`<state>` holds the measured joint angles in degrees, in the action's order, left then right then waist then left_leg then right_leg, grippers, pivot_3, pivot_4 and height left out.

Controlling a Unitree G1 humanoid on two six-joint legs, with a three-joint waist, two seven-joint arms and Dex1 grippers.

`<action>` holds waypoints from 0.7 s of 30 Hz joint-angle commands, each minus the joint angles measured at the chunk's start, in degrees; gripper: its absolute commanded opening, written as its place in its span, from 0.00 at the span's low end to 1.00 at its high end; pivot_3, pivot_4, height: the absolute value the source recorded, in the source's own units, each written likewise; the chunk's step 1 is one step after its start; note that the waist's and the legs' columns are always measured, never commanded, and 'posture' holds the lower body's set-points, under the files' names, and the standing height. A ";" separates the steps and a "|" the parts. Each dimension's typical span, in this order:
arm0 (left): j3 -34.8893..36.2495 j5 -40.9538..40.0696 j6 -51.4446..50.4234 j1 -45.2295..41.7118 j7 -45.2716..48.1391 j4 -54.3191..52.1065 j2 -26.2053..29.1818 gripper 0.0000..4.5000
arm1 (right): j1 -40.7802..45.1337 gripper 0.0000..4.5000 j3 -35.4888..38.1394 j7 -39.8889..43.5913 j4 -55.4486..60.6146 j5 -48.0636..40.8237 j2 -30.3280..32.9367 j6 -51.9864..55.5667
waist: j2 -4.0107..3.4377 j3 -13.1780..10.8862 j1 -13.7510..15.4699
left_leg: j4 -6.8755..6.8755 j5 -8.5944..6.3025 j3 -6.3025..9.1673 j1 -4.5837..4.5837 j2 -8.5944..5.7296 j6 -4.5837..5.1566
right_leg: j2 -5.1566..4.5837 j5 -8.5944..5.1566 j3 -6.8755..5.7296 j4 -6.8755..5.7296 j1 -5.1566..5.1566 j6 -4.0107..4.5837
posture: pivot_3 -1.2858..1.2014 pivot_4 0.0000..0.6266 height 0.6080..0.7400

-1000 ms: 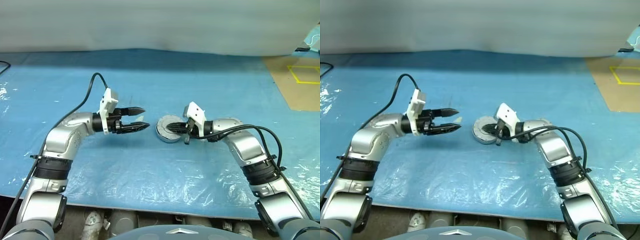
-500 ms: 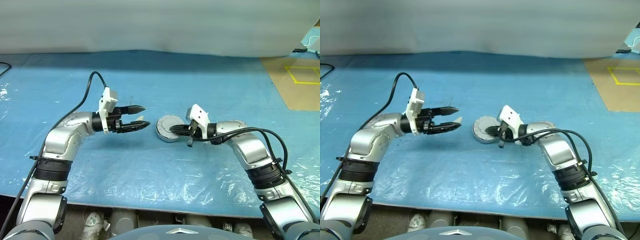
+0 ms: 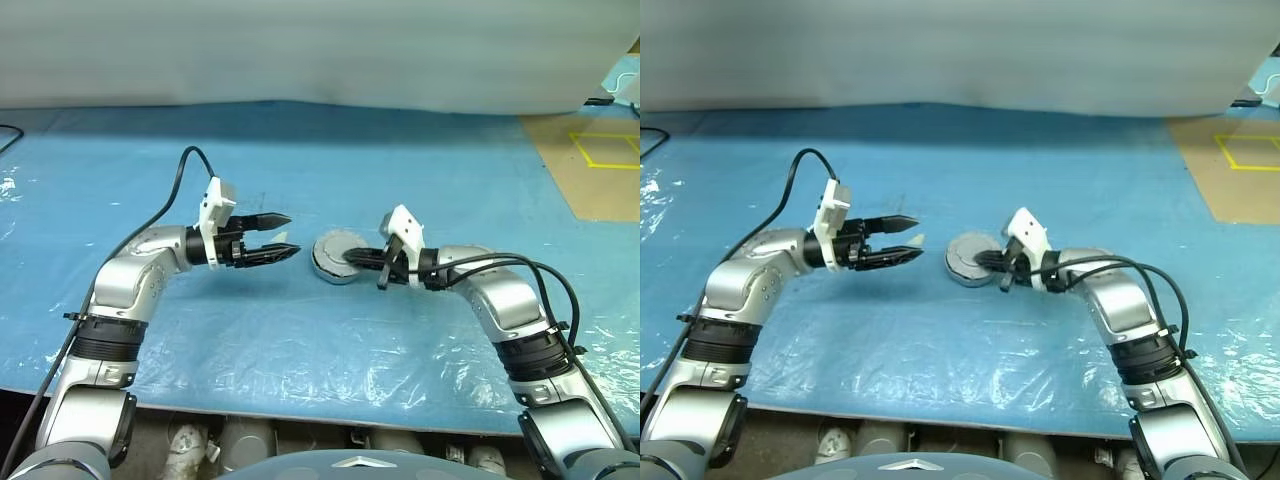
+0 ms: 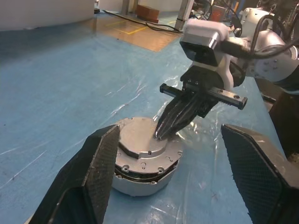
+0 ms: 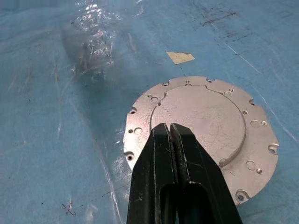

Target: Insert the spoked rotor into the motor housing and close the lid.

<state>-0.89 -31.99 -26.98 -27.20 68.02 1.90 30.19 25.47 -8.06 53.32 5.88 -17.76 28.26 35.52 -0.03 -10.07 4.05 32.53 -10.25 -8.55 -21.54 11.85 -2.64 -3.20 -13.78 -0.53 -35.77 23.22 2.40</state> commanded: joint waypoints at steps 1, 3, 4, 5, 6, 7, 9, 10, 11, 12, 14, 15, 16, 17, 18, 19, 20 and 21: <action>-0.18 -0.24 0.48 -0.78 0.77 -1.17 0.13 0.81 | 1.94 0.15 3.72 -0.79 5.22 -3.86 0.33 1.95 | 0.00 0.00 0.06 | -0.01 0.00 0.00 -0.02 0.00 0.00 | 0.00 0.00 0.00 0.01 0.01 0.00 | 0.52 0.24 1.00; -0.28 -0.25 0.49 -0.74 0.87 -1.15 0.18 0.81 | 1.81 0.29 3.99 -1.61 5.01 -4.15 0.20 2.36 | 0.00 0.00 0.08 | -0.05 0.00 0.00 -0.01 0.00 0.00 | 0.01 0.00 -0.01 0.02 0.01 0.00 | 0.52 0.24 1.00; -0.30 -0.26 0.49 -0.84 0.89 -1.10 0.24 0.81 | 1.76 0.37 3.84 -2.04 4.71 -3.85 0.15 2.13 | 0.00 0.00 0.08 | -0.08 0.00 0.00 -0.01 0.00 0.00 | 0.00 0.00 -0.02 0.03 0.01 0.00 | 0.52 0.24 1.00; -0.26 -0.32 0.38 -0.94 0.83 -1.11 0.27 0.81 | 1.43 0.45 3.59 -2.25 4.70 -3.76 0.12 2.07 | 0.00 0.00 0.07 | -0.09 0.00 0.00 -0.01 0.00 0.00 | 0.00 0.00 -0.02 0.03 0.01 0.00 | 0.52 0.24 1.00; -0.18 -0.44 0.27 -0.96 0.78 -1.05 0.23 0.81 | 1.09 0.53 3.32 -2.48 4.64 -3.63 -0.02 1.87 | 0.00 0.00 0.07 | -0.10 0.00 0.00 -0.02 -0.01 -0.01 | 0.00 0.00 -0.02 0.03 0.03 0.00 | 0.52 0.24 1.00; -0.15 -0.53 0.13 -0.96 0.75 -0.93 0.19 0.81 | 0.86 0.62 3.09 -2.89 4.39 -3.51 -0.37 1.73 | 0.00 0.00 0.07 | -0.10 0.00 0.00 -0.02 -0.01 -0.01 | 0.00 0.00 -0.02 0.04 0.03 0.00 | 0.52 0.24 1.00; -0.54 -0.23 0.36 -1.04 1.34 -0.72 0.41 0.81 | 0.86 0.77 2.31 -3.92 3.30 -2.42 -1.08 0.59 | 0.00 0.00 0.05 | -0.10 0.00 0.00 -0.02 -0.01 -0.01 | 0.00 0.00 -0.02 0.04 0.03 0.00 | 0.52 0.24 1.00; -0.76 -0.10 0.47 -1.33 1.72 -0.55 0.52 0.81 | 1.13 0.84 1.75 -4.14 2.75 -1.69 -1.18 -0.18 | 0.00 0.00 0.01 | -0.10 0.00 0.00 -0.02 -0.01 -0.01 | 0.00 0.00 -0.02 0.04 0.03 0.00 | 0.52 0.24 1.00; -0.82 -0.06 0.47 -1.77 1.91 -0.31 0.56 0.81 | 1.41 0.92 1.24 -4.15 2.41 -1.10 -1.11 -0.95 | 0.00 0.00 0.01 | -0.10 0.00 0.00 -0.01 -0.01 -0.01 | 0.00 0.00 -0.02 0.04 0.03 0.00 | 0.52 0.24 1.00; -0.72 -0.04 0.49 -2.70 1.99 0.41 0.47 0.81 | 2.07 0.99 1.05 -4.22 2.00 -0.96 -1.24 -1.21 | 0.00 0.00 0.04 | -0.09 0.00 0.00 -0.01 -0.01 -0.01 | 0.00 0.00 -0.02 0.04 0.03 0.00 | 0.52 0.24 1.00; -0.48 0.23 0.86 -4.21 2.03 1.81 0.24 0.81 | 3.09 0.99 0.12 -4.50 0.95 0.26 -1.02 -2.00 | 0.00 0.00 0.04 | -0.08 0.00 0.00 -0.02 -0.01 -0.01 | 0.00 0.00 -0.02 0.03 0.03 0.00 | 0.52 0.24 1.00; -0.46 0.37 1.04 -4.60 2.06 2.27 0.17 0.81 | 3.35 0.99 -0.38 -4.73 0.32 0.82 -0.98 -2.05 | 0.00 0.00 0.04 | -0.07 0.00 0.00 -0.02 -0.02 -0.01 | -0.01 0.00 -0.02 0.03 0.03 0.00 | 0.52 0.24 1.00; -0.54 0.48 1.19 -4.66 2.15 2.50 0.10 0.81 | 3.37 0.99 -1.19 -5.11 -0.53 1.91 -1.00 -2.73 | 0.00 0.00 0.04 | -0.04 0.00 0.00 -0.01 -0.03 -0.01 | -0.01 0.00 0.00 0.02 0.02 0.00 | 0.52 0.24 1.00; -0.61 0.55 1.29 -4.67 2.22 2.65 0.05 0.81 | 3.37 0.99 -1.71 -5.36 -1.14 2.60 -1.06 -3.23 | 0.00 0.00 0.03 | -0.04 0.00 -0.01 -0.01 -0.03 -0.01 | -0.01 0.00 0.01 0.02 0.02 0.00 | 0.52 0.24 1.00; -0.75 0.64 1.43 -4.46 2.25 2.60 -0.03 0.81 | 3.30 0.99 -2.18 -5.67 -1.65 3.21 -1.27 -3.58 | 0.00 0.00 0.02 | -0.06 0.00 -0.01 -0.01 -0.03 -0.01 | -0.01 0.00 0.01 0.04 0.02 0.00 | 0.52 0.24 1.00; -0.90 0.70 1.51 -4.20 2.24 2.42 -0.12 0.81 | 3.07 0.99 -2.50 -5.81 -1.82 3.49 -1.52 -3.89 | 0.00 0.00 0.02 | -0.07 0.00 -0.01 -0.01 -0.03 -0.01 | -0.01 0.00 0.00 0.04 0.02 0.00 | 0.52 0.24 1.00; -0.99 0.74 1.56 -4.02 2.23 2.29 -0.18 0.81 | 2.92 0.99 -2.65 -5.85 -1.89 3.58 -1.69 -4.05 | 0.00 0.00 0.02 | -0.10 0.00 -0.01 -0.02 -0.03 -0.01 | 0.00 0.00 -0.01 0.04 0.03 0.00 | 0.52 0.24 1.00; -1.04 0.62 1.35 -3.87 2.16 2.00 -0.28 0.81 | 2.42 0.99 -2.84 -5.40 -1.48 3.22 -1.70 -3.68 | 0.00 0.00 0.03 | -0.11 0.00 -0.01 -0.03 -0.03 -0.02 | 0.00 0.00 -0.01 0.04 0.04 0.00 | 0.52 0.24 1.00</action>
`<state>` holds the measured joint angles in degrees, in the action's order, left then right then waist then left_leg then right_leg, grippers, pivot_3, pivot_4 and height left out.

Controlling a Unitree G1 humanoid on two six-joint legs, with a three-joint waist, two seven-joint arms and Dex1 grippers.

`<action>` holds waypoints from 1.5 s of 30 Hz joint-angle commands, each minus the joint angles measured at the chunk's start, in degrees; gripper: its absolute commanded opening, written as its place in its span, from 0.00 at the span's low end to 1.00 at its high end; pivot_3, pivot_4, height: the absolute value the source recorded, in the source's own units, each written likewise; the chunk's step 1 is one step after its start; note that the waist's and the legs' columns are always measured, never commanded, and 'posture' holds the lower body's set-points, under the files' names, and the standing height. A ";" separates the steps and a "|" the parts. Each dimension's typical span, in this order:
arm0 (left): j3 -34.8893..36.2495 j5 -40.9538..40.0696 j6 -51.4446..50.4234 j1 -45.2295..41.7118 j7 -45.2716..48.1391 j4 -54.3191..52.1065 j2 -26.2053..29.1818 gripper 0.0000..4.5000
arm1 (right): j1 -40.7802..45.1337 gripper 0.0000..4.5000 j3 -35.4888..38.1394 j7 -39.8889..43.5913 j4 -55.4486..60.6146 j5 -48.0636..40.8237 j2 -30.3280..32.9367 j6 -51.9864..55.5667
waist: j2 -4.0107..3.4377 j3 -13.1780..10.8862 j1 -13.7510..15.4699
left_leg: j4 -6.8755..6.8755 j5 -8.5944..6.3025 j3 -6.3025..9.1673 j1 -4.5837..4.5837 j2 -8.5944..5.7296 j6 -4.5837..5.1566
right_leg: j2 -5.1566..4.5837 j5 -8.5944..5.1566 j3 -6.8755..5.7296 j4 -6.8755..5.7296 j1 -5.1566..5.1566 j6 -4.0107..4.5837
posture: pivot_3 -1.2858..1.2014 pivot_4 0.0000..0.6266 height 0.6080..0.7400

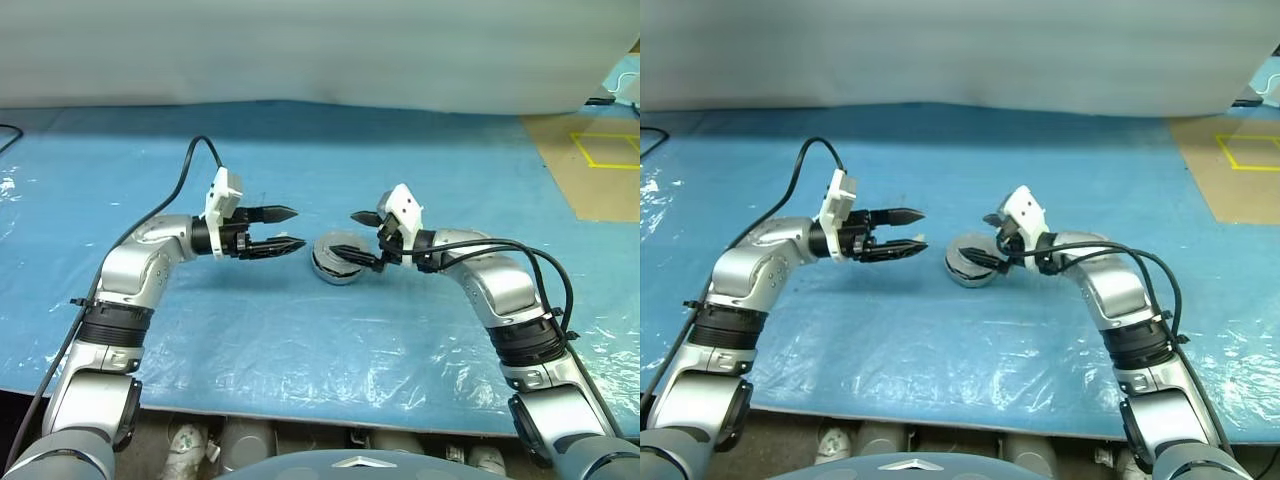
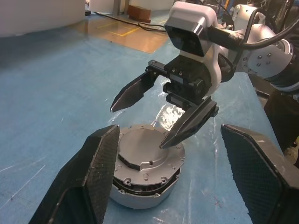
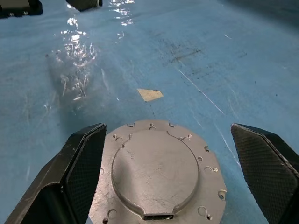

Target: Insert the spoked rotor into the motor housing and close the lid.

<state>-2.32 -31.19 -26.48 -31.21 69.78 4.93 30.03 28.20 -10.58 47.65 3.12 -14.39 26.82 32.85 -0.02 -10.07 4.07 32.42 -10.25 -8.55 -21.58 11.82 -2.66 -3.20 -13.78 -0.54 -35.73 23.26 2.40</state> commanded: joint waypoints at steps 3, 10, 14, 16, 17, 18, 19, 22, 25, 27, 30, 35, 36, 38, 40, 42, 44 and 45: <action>0.33 -0.21 0.65 0.24 0.25 -1.25 -0.30 0.81 | -1.22 0.99 -0.93 1.16 2.00 -0.36 0.01 -0.69 | 0.00 0.00 0.02 | -0.04 0.00 0.00 -0.04 0.00 0.00 | 0.00 0.00 -0.02 0.01 0.03 -0.01 | 0.52 0.24 1.00; 0.22 -0.49 -0.09 0.49 0.33 -1.79 -0.23 0.81 | -2.23 0.99 -3.40 1.41 -0.58 2.85 0.23 -3.43 | 0.00 0.00 -0.01 | -0.02 0.00 0.01 -0.02 0.01 0.00 | 0.00 0.00 -0.02 0.00 0.02 0.00 | 0.52 0.24 1.00; 0.29 -0.50 -0.16 0.62 0.23 -1.81 -0.27 0.81 | -2.99 0.99 -4.01 1.66 -1.69 3.82 0.21 -4.63 | 0.00 0.00 0.01 | 0.03 0.00 0.01 0.00 0.00 0.00 | -0.01 0.00 -0.01 -0.01 -0.01 0.00 | 0.52 0.24 1.00; 0.34 -0.54 -0.25 0.68 0.07 -2.01 -0.31 0.81 | -3.24 0.91 -4.04 2.04 -1.69 3.78 0.13 -5.12 | 0.00 0.00 0.01 | 0.04 0.00 0.01 0.00 0.00 0.00 | -0.01 0.00 -0.01 -0.01 -0.02 0.00 | 0.52 0.24 1.00; 0.48 -0.61 -0.05 0.74 -0.03 -2.06 -0.44 0.81 | -3.38 0.85 -3.90 2.10 -1.54 3.59 -0.03 -5.25 | 0.00 0.00 0.00 | 0.04 0.00 0.00 0.01 0.01 0.00 | -0.01 0.00 -0.01 -0.01 -0.02 0.00 | 0.52 0.24 1.00; 0.79 -0.79 -0.03 0.67 -0.34 -1.87 -0.67 0.81 | -3.37 0.79 -3.73 2.10 -1.39 3.37 -0.20 -5.13 | 0.00 0.00 0.00 | 0.03 0.00 0.01 0.01 0.01 0.00 | -0.01 0.00 -0.01 -0.01 -0.02 0.00 | 0.52 0.24 1.00; 1.08 -0.93 -0.04 0.50 -0.74 -1.67 -0.93 0.81 | -3.24 0.71 -3.40 1.89 -1.21 3.12 -0.41 -4.86 | 0.00 0.00 0.00 | 0.03 0.00 0.01 0.01 0.01 0.00 | -0.01 0.00 -0.01 -0.01 -0.02 0.00 | 0.52 0.24 1.00; 0.98 -0.83 -0.01 0.07 -0.87 -1.15 -1.20 0.81 | -2.43 0.65 -3.43 2.49 -0.84 2.50 -0.59 -3.41 | 0.00 0.00 -0.01 | 0.02 0.00 0.01 0.00 0.00 0.00 | -0.01 0.00 -0.01 0.00 -0.01 0.00 | 0.52 0.24 1.00; 0.69 -0.52 0.46 0.04 -0.21 -0.62 -1.17 0.81 | -1.78 0.65 -4.44 2.18 -1.45 3.56 -1.07 -3.57 | 0.00 0.00 -0.04 | 0.00 0.00 0.01 0.01 0.01 0.00 | 0.00 0.00 -0.01 0.00 -0.01 0.00 | 0.52 0.24 1.00; 0.75 -0.55 0.55 0.02 -0.30 -0.11 -1.51 0.81 | -1.68 0.65 -4.34 2.08 -1.08 3.26 -1.58 -3.06 | 0.00 0.00 -0.10 | 0.00 0.00 0.01 0.02 0.02 0.00 | 0.01 0.00 -0.01 -0.01 -0.01 0.00 | 0.52 0.24 1.00; 0.05 0.08 1.32 0.38 0.14 0.21 -1.75 0.81 | -2.43 0.65 -5.22 2.30 -1.03 4.39 -1.19 -3.35 | 0.00 0.00 -0.13 | 0.01 0.00 0.00 0.03 0.01 0.00 | 0.01 0.00 0.00 -0.01 -0.02 0.00 | 0.52 0.24 1.00; -0.02 0.28 1.50 0.76 0.20 0.33 -1.90 0.81 | -3.85 0.65 -5.75 2.09 -1.16 5.17 -1.05 -3.25 | 0.01 0.01 -0.13 | 0.00 0.00 0.00 0.06 0.02 0.00 | 0.01 0.00 0.01 -0.01 -0.03 0.00 | 0.52 0.24 1.00; -0.04 0.34 1.51 0.74 0.17 0.30 -1.89 0.81 | -4.00 0.65 -5.64 2.07 -0.88 5.13 -1.01 -3.08 | 0.01 0.01 -0.13 | 0.00 0.00 0.00 0.06 0.02 0.00 | 0.01 0.00 0.01 -0.01 -0.03 0.00 | 0.52 0.24 1.00; 0.12 0.32 1.41 0.26 -0.11 0.69 -2.20 0.81 | -3.92 0.65 -5.34 2.22 -0.93 5.04 -0.94 -3.06 | 0.01 0.01 -0.12 | 0.00 0.00 0.00 0.07 0.02 0.00 | 0.01 0.00 0.01 -0.01 -0.04 0.00 | 0.52 0.24 1.00; 0.11 1.00 2.26 -0.40 -0.38 1.72 -2.58 0.81 | -3.53 0.65 -5.19 1.91 -1.79 5.32 -1.17 -3.36 | 0.01 0.01 -0.11 | 0.00 0.00 0.00 0.07 0.01 0.00 | 0.00 0.00 0.01 -0.01 -0.04 0.00 | 0.52 0.24 1.00; 0.65 0.91 2.27 -0.99 -1.09 2.06 -3.13 0.81 | -3.05 0.65 -4.95 1.56 -1.42 5.33 -1.39 -3.41 | 0.01 0.01 -0.11 | 0.00 0.00 0.00 0.07 0.01 0.00 | 0.00 0.00 0.01 -0.01 -0.04 0.00 | 0.52 0.24 1.00; 1.00 0.41 1.72 -0.74 -1.31 1.38 -3.15 0.81 | -3.16 0.65 -4.35 1.16 -0.56 4.75 -1.69 -2.81 | 0.01 0.01 -0.13 | 0.01 0.00 0.00 0.07 0.02 0.00 | 0.01 0.00 0.01 -0.01 -0.04 0.00 | 0.52 0.24 1.00; 0.95 0.42 1.69 -0.35 -1.23 0.97 -2.93 0.81 | -3.39 0.65 -4.20 1.04 -0.25 4.57 -1.75 -2.57 | 0.01 0.01 -0.16 | 0.01 0.00 0.00 0.08 0.02 0.00 | 0.01 0.00 0.02 -0.02 -0.04 0.00 | 0.52 0.24 1.00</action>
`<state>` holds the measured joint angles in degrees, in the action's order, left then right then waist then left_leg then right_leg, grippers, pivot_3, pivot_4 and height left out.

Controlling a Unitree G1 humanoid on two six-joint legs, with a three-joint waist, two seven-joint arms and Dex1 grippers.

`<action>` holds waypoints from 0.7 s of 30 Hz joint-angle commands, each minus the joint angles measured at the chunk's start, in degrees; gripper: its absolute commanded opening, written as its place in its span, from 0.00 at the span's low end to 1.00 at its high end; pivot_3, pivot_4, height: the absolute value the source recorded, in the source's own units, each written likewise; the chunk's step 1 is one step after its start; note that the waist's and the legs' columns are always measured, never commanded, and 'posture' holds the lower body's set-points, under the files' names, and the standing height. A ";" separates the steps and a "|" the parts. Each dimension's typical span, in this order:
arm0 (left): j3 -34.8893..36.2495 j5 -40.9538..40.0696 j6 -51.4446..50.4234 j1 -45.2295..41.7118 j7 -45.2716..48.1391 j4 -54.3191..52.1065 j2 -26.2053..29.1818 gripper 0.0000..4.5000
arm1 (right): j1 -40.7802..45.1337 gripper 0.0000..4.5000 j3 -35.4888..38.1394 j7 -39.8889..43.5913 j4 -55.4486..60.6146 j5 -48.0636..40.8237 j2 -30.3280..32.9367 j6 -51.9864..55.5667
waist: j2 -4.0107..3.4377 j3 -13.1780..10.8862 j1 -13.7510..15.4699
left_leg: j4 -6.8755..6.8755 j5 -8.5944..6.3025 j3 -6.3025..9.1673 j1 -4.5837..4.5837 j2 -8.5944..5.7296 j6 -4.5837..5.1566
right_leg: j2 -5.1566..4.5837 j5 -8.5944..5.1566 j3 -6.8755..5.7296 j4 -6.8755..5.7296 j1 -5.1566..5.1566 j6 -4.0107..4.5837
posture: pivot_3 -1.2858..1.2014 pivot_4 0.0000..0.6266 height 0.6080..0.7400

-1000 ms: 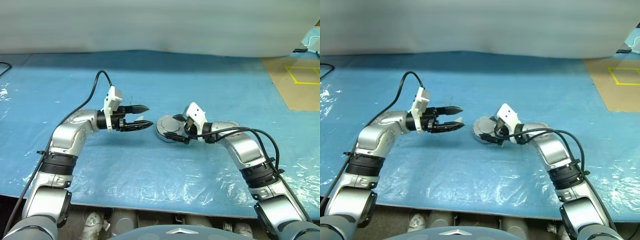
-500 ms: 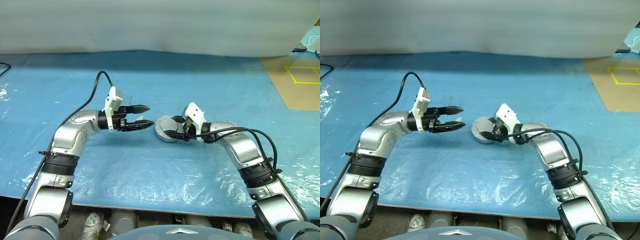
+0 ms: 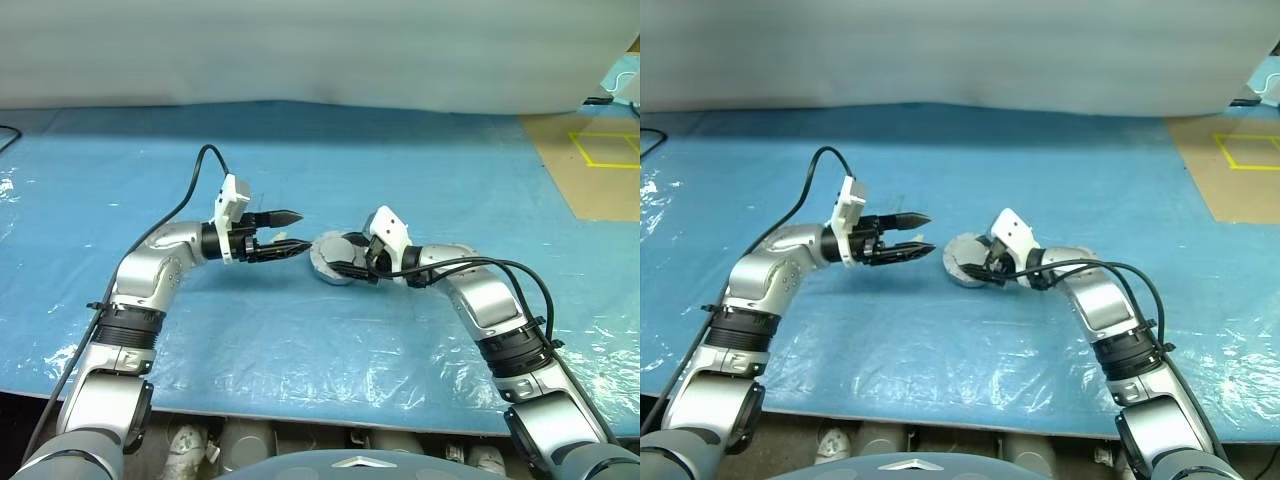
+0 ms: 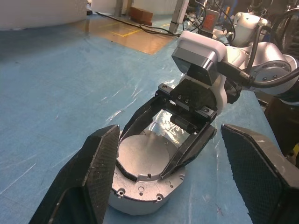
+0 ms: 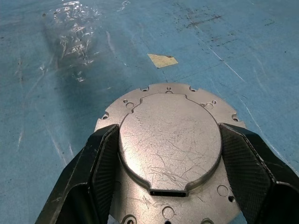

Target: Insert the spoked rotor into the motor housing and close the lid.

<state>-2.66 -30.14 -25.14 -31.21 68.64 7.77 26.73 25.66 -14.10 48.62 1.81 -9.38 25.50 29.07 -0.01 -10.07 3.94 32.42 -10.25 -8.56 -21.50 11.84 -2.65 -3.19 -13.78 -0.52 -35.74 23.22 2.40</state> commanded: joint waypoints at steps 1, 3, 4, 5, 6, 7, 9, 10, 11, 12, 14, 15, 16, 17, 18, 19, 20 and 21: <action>1.25 -0.59 0.34 0.12 -0.09 -2.31 0.61 0.81 | -1.30 0.65 -0.64 -0.10 1.35 -0.47 -0.40 1.37 | 0.00 0.00 -0.03 | 0.00 0.00 0.00 0.01 0.00 0.00 | 0.00 0.00 0.01 0.00 0.00 0.00 | 0.52 0.24 1.00; 1.42 -0.60 0.19 0.69 -0.27 -2.65 0.94 0.81 | -2.12 0.65 -0.77 -0.28 1.29 -0.31 -0.28 1.55 | 0.00 0.00 0.00 | -0.01 0.00 0.00 0.01 0.00 0.00 | 0.00 0.00 0.01 0.00 0.00 0.00 | 0.52 0.24 1.00; 1.53 -0.68 0.07 0.92 -0.41 -2.89 1.04 0.81 | -2.49 0.65 -0.84 -0.34 1.35 -0.20 -0.15 1.57 | 0.00 0.00 0.02 | -0.02 0.00 0.00 0.01 -0.01 0.00 | 0.00 0.00 0.01 0.01 0.00 0.00 | 0.52 0.24 1.00; 1.60 -0.72 0.02 1.06 -0.48 -2.99 1.13 0.81 | -2.70 0.65 -0.86 -0.46 1.32 -0.13 -0.11 1.63 | 0.00 0.00 0.05 | -0.02 0.00 0.00 0.01 -0.01 0.00 | 0.00 0.00 0.01 0.02 0.00 0.00 | 0.52 0.24 1.00; 1.65 -0.72 -0.01 1.26 -0.55 -3.12 1.24 0.81 | -2.88 0.65 -0.79 -0.57 1.30 -0.22 -0.12 1.89 | 0.00 0.00 0.09 | -0.02 0.00 0.00 0.00 -0.01 0.00 | 0.00 0.00 0.01 0.02 0.00 0.00 | 0.52 0.24 1.00; 1.66 -0.74 -0.06 1.37 -0.59 -3.24 1.32 0.81 | -2.86 0.65 -0.83 -0.67 0.77 -0.10 -0.11 2.11 | 0.00 0.00 0.10 | -0.03 0.00 0.00 0.00 -0.01 0.00 | -0.01 0.00 0.01 0.03 0.00 0.00 | 0.52 0.24 1.00; 1.56 -0.70 -0.11 1.34 -0.74 -3.19 1.28 0.81 | -2.75 0.65 -1.34 -0.82 -0.85 0.48 -0.11 2.22 | 0.00 0.00 0.10 | -0.03 0.00 0.00 0.01 -0.01 0.00 | -0.01 0.00 0.01 0.03 -0.02 0.00 | 0.52 0.24 1.00; 1.48 -0.66 -0.13 1.35 -0.88 -3.26 1.21 0.81 | -2.84 0.65 -1.60 -0.78 -1.29 0.70 -0.04 2.17 | 0.01 0.01 0.10 | -0.03 0.00 0.00 0.02 -0.01 0.00 | -0.01 0.00 0.00 0.03 -0.02 0.00 | 0.52 0.24 1.00; 1.31 -0.46 0.02 1.34 -1.02 -3.16 1.10 0.81 | -2.91 0.65 -1.93 -0.91 -1.76 1.11 0.02 2.04 | 0.01 0.01 0.10 | -0.03 0.00 0.00 0.05 -0.01 0.00 | -0.01 0.00 0.00 0.03 -0.06 0.00 | 0.52 0.24 1.00; 1.00 0.01 0.19 1.31 -1.40 -2.93 0.94 0.81 | -2.99 0.65 -2.33 -0.81 -2.02 1.45 0.20 1.86 | 0.00 0.01 0.10 | -0.03 0.00 0.00 0.09 -0.01 0.00 | -0.01 0.00 0.00 0.03 -0.09 0.00 | 0.52 0.24 1.00; 0.02 1.41 0.64 1.35 -2.46 -2.24 0.54 0.81 | -3.12 0.65 -2.69 -0.83 -2.13 1.83 0.37 1.62 | 0.01 0.02 0.10 | -0.03 -0.01 0.00 0.22 -0.01 0.00 | -0.02 -0.01 0.01 0.04 -0.23 0.01 | 0.52 0.24 1.00; -0.30 1.83 0.69 1.39 -2.80 -2.06 0.45 0.81 | -3.15 0.65 -2.72 -0.85 -2.09 1.85 0.37 1.63 | 0.01 0.02 0.10 | -0.04 -0.01 0.00 0.26 -0.01 0.00 | -0.02 -0.01 0.01 0.05 -0.28 0.00 | 0.52 0.24 1.00; -1.65 3.11 -0.55 1.39 -3.42 -1.72 0.82 0.81 | -3.24 0.65 -2.71 -0.69 -1.79 1.70 0.47 1.81 | 0.01 0.02 0.10 | -0.05 -0.01 0.00 0.30 -0.01 0.00 | -0.02 -0.01 0.01 0.07 -0.31 0.00 | 0.52 0.24 1.00; -2.87 4.17 -0.24 1.74 -2.89 -1.61 1.07 0.81 | -3.14 0.65 -2.97 -0.65 -1.66 2.01 0.69 1.81 | 0.00 0.03 0.10 | -0.05 -0.01 0.00 0.32 -0.01 0.00 | -0.02 -0.01 0.01 0.07 -0.34 0.00 | 0.52 0.24 1.00; -3.69 4.88 0.08 1.99 -2.46 -1.56 1.24 0.81 | -3.06 0.65 -3.17 -0.63 -1.59 2.25 0.85 1.78 | 0.00 0.04 0.10 | -0.06 -0.01 -0.01 0.35 -0.02 0.00 | -0.03 -0.01 0.02 0.08 -0.36 0.00 | 0.52 0.24 1.00; -4.04 4.84 -0.12 2.15 -1.93 -1.61 1.22 0.81 | -2.98 0.65 -3.07 -0.61 -1.39 2.12 0.88 1.94 | 0.00 0.04 0.10 | -0.08 -0.01 -0.01 0.36 -0.02 0.00 | -0.03 -0.01 0.02 0.10 -0.36 0.00 | 0.52 0.24 1.00; -4.05 4.62 -0.17 2.22 -1.55 -1.67 1.14 0.81 | -2.92 0.65 -2.97 -0.63 -1.28 1.99 0.88 2.05 | 0.00 0.04 0.10 | -0.09 -0.01 -0.02 0.36 -0.02 0.00 | -0.03 -0.01 0.03 0.11 -0.36 0.00 | 0.52 0.24 1.00; -3.85 4.15 -1.00 1.63 -2.11 -1.47 0.50 0.81 | -2.62 0.65 -1.84 -0.44 -0.67 0.69 0.74 3.07 | 0.00 0.04 0.10 | -0.10 -0.01 -0.02 0.35 -0.02 0.00 | -0.03 -0.01 0.03 0.12 -0.36 0.00 | 0.52 0.24 1.00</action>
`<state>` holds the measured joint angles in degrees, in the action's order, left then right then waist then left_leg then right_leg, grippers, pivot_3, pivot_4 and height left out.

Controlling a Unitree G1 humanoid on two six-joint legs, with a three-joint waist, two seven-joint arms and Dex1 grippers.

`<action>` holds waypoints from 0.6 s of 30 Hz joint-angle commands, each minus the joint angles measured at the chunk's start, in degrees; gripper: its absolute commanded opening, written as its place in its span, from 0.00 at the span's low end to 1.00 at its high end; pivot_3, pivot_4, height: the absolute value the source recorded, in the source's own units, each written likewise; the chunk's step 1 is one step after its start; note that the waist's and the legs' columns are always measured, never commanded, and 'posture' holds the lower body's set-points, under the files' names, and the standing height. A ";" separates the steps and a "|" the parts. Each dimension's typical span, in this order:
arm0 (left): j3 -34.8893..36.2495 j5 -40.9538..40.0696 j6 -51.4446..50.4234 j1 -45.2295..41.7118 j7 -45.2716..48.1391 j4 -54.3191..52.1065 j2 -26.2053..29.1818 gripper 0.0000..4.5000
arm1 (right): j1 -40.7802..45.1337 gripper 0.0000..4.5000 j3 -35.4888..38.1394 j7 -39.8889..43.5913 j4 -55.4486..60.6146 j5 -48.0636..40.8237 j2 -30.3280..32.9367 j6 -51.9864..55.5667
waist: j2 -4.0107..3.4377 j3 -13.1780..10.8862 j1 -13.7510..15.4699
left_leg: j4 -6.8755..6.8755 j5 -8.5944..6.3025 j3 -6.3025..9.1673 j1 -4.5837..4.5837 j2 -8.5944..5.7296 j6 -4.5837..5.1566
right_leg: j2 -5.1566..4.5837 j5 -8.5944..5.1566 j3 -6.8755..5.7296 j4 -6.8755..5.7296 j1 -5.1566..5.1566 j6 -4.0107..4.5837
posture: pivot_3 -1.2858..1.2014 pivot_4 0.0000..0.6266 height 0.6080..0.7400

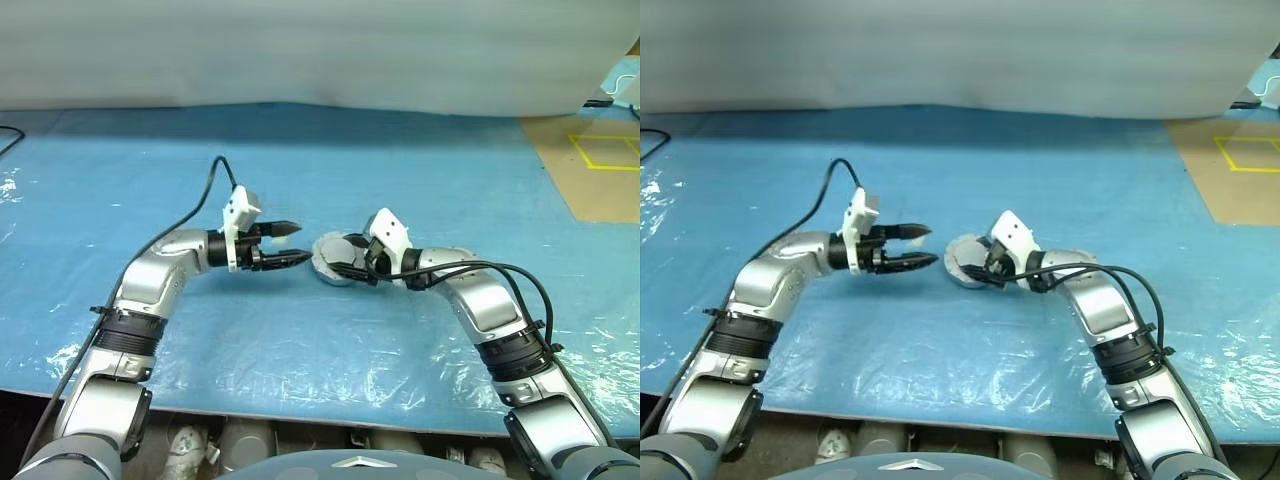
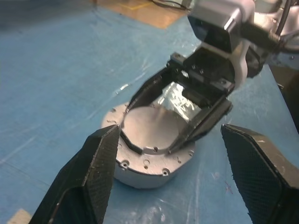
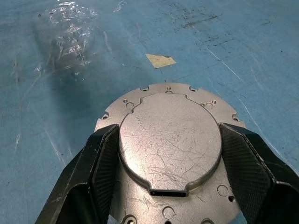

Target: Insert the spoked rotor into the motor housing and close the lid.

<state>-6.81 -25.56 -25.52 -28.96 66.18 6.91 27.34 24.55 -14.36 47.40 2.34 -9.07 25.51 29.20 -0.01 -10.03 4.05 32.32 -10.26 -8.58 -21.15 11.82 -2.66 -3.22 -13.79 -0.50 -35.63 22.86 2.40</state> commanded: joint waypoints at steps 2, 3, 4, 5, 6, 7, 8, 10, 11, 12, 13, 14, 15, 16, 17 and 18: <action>1.70 -1.68 0.87 -2.16 0.11 1.67 -2.51 0.77 | -0.94 0.65 0.60 0.98 -1.11 -2.01 0.15 4.68 | 0.00 0.00 0.05 | -0.02 0.00 0.00 0.00 0.00 0.00 | 0.00 0.00 0.00 0.00 0.01 0.00 | 0.52 0.24 1.00; 2.55 -2.51 0.91 -2.97 0.26 2.81 -3.34 0.73 | -0.59 0.65 1.09 0.90 -1.24 -2.44 0.03 5.23 | 0.00 0.00 0.08 | -0.01 0.00 0.00 -0.01 -0.02 0.00 | 0.00 0.00 -0.01 0.00 0.01 0.00 | 0.52 0.24 1.00; 3.13 -2.97 0.90 -3.43 0.50 3.53 -3.79 0.68 | -0.39 0.65 1.22 0.82 -1.37 -2.50 -0.02 5.50 | 0.00 0.00 0.13 | -0.01 0.00 0.00 -0.03 -0.02 0.00 | -0.01 0.00 -0.01 0.00 0.01 0.00 | 0.52 0.24 1.00; 3.67 -3.18 1.61 -3.90 0.34 4.20 -4.57 0.62 | -0.19 0.65 1.39 0.79 -1.19 -2.66 -0.07 5.76 | 0.00 0.00 0.14 | 0.00 0.00 0.00 -0.03 -0.02 0.00 | -0.02 0.00 -0.01 0.01 0.00 0.00 | 0.52 0.24 1.00; 3.88 -3.27 1.75 -4.29 0.31 4.74 -5.12 0.54 | -0.02 0.65 1.71 0.69 -0.96 -3.08 -0.25 6.27 | 0.00 0.00 0.10 | 0.00 0.00 0.00 -0.03 -0.03 0.00 | -0.03 0.00 -0.01 0.01 0.01 0.00 | 0.52 0.24 1.00; 3.74 -3.10 1.97 -4.60 0.60 5.11 -5.50 0.46 | 0.14 0.65 2.02 0.64 -0.75 -3.54 -0.37 6.82 | 0.00 0.00 0.10 | 0.01 0.00 0.00 -0.04 -0.02 0.00 | -0.02 0.00 0.00 0.01 0.01 0.00 | 0.52 0.24 1.00; 3.09 -2.12 3.16 -4.89 0.66 5.90 -5.99 0.38 | 0.25 0.65 1.69 0.69 -0.60 -3.28 -0.19 6.73 | 0.00 0.00 0.10 | 0.00 0.00 0.00 -0.03 -0.02 0.00 | -0.01 0.00 0.00 0.01 0.01 0.00 | 0.52 0.24 1.00; 1.15 0.53 4.97 -5.08 -0.07 8.18 -6.92 0.22 | -0.37 0.65 1.25 0.18 -0.19 -2.94 -0.32 6.68 | 0.00 0.00 0.09 | -0.03 0.00 0.00 -0.02 -0.02 0.00 | -0.01 0.00 -0.01 0.02 0.01 0.00 | 0.52 0.24 1.00; 0.35 1.61 5.77 -5.21 0.11 9.02 -7.09 0.16 | -0.45 0.65 1.27 -0.06 0.18 -3.09 -0.47 7.11 | 0.00 0.00 0.09 | -0.03 0.00 0.00 -0.03 -0.03 0.00 | -0.02 0.00 -0.01 0.04 0.01 0.00 | 0.52 0.24 1.00; -0.16 2.33 6.63 -5.43 0.20 9.74 -7.53 0.08 | -0.43 0.65 1.20 -0.15 0.67 -3.04 -0.38 7.20 | 0.00 0.00 0.10 | -0.04 0.00 0.00 -0.03 -0.03 0.00 | -0.02 0.00 0.00 0.05 0.01 0.00 | 0.52 0.24 1.00; -0.36 2.57 7.16 -5.60 0.36 10.16 -8.04 0.08 | -0.45 0.65 1.32 -0.25 1.14 -3.21 -0.40 7.41 | 0.00 0.00 0.10 | -0.04 0.00 0.00 -0.05 -0.03 0.00 | -0.01 0.00 -0.01 0.06 0.02 0.00 | 0.52 0.24 1.00; -0.45 2.71 7.56 -5.66 0.44 10.42 -8.44 0.08 | -0.55 0.65 1.39 -0.31 1.52 -3.30 -0.37 7.49 | 0.00 0.00 0.10 | -0.04 0.00 0.00 -0.06 -0.02 0.00 | -0.01 0.00 -0.01 0.06 0.03 0.00 | 0.52 0.24 1.00; -0.57 2.72 7.52 -5.75 0.56 10.83 -8.96 0.08 | -0.65 0.65 1.68 -0.24 1.82 -3.82 -0.51 7.92 | 0.00 0.00 0.11 | -0.04 0.00 0.00 -0.07 -0.03 0.00 | -0.01 0.00 -0.01 0.06 0.04 -0.01 | 0.52 0.24 1.00; -1.39 3.80 8.45 -5.84 0.80 11.87 -9.38 0.08 | -0.78 0.65 1.38 -0.41 1.82 -3.37 -0.27 7.88 | 0.00 0.00 0.13 | -0.05 0.00 0.01 -0.08 -0.02 0.00 | -0.02 0.00 -0.02 0.06 0.05 0.00 | 0.52 0.24 1.00; -2.31 5.03 9.37 -5.96 0.97 12.79 -9.64 0.08 | -0.88 0.65 1.30 -0.48 1.93 -3.26 -0.08 8.11 | 0.00 0.00 0.13 | -0.05 0.00 0.00 -0.08 -0.02 0.00 | -0.02 0.00 -0.01 0.07 0.05 0.00 | 0.52 0.24 1.00; -3.26 6.57 10.58 -6.17 0.72 14.13 -9.94 0.08 | -0.94 0.65 1.46 -0.14 2.30 -3.73 0.03 8.48 | 0.00 0.00 0.13 | -0.06 0.00 0.00 -0.08 -0.03 0.00 | -0.02 0.00 -0.01 0.07 0.05 0.00 | 0.52 0.24 1.00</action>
<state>-8.79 -20.92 -17.39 -34.12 66.50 19.96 17.84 25.07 -11.99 46.84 4.00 -12.33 25.07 35.71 -0.02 -10.03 4.17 32.25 -10.25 -8.57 -21.22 11.80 -2.66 -3.24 -13.79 -0.51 -35.55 22.91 2.39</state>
